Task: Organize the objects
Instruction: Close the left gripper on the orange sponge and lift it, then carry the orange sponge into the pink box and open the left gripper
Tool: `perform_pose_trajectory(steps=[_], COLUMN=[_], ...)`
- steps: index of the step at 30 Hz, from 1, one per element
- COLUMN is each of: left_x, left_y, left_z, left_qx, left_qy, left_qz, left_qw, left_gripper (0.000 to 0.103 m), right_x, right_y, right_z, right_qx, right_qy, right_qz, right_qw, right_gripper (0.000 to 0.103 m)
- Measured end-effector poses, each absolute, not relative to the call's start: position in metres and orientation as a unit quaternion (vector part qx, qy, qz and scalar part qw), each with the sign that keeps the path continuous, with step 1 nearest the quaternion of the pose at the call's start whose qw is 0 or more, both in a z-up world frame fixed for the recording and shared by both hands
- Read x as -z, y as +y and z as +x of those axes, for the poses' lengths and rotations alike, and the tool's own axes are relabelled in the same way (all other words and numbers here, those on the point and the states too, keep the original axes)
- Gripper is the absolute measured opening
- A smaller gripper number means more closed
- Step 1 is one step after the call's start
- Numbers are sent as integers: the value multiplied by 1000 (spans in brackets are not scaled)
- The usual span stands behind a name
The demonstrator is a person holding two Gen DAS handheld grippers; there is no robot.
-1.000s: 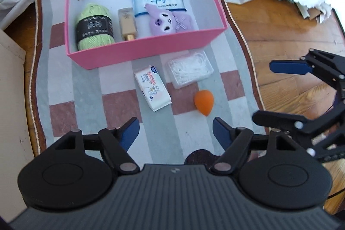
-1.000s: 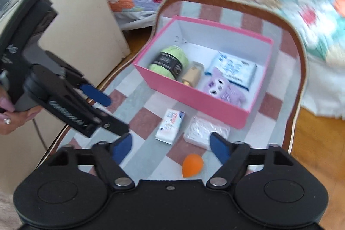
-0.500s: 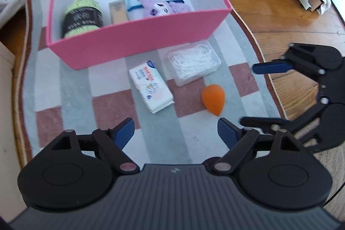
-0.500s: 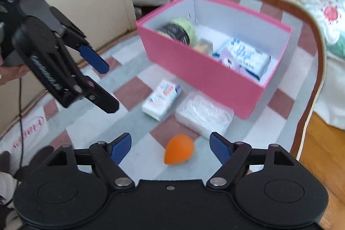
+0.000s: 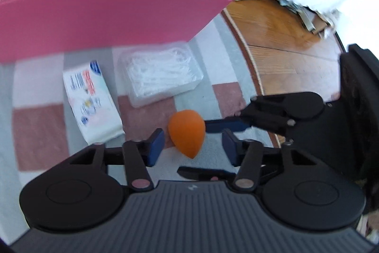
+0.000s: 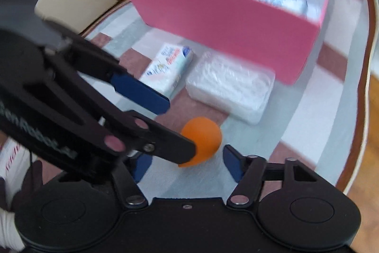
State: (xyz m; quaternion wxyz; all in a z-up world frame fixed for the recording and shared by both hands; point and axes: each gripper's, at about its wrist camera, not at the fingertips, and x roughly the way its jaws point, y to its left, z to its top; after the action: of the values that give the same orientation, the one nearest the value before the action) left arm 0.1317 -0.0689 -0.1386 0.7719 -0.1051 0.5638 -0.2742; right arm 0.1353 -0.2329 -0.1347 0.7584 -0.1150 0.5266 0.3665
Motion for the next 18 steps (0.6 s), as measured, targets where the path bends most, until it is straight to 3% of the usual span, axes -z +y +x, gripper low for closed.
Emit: perform_pose_trajectory(steps=[1, 3, 5, 18], left_x=[144, 151, 154, 116], left_y=[-69, -69, -67, -51], left_z=[132, 132, 133, 109], left_qx=[273, 266, 260, 257], left_qy=[564, 561, 554, 547], left_qz=[-113, -118, -123, -99], left_qw=[771, 775, 781, 790], left_gripper=[40, 31, 29, 27], right_x=[137, 137, 137, 111], right_y=[-233, -233, -235, -231], right_z=[134, 132, 132, 116], right_qx=[-363, -356, -353, -372], right_qy=[531, 523, 516, 496], right_qz=[-117, -123, -116, -96], right_qw=[757, 765, 772, 778], right_gripper=[57, 56, 44, 41])
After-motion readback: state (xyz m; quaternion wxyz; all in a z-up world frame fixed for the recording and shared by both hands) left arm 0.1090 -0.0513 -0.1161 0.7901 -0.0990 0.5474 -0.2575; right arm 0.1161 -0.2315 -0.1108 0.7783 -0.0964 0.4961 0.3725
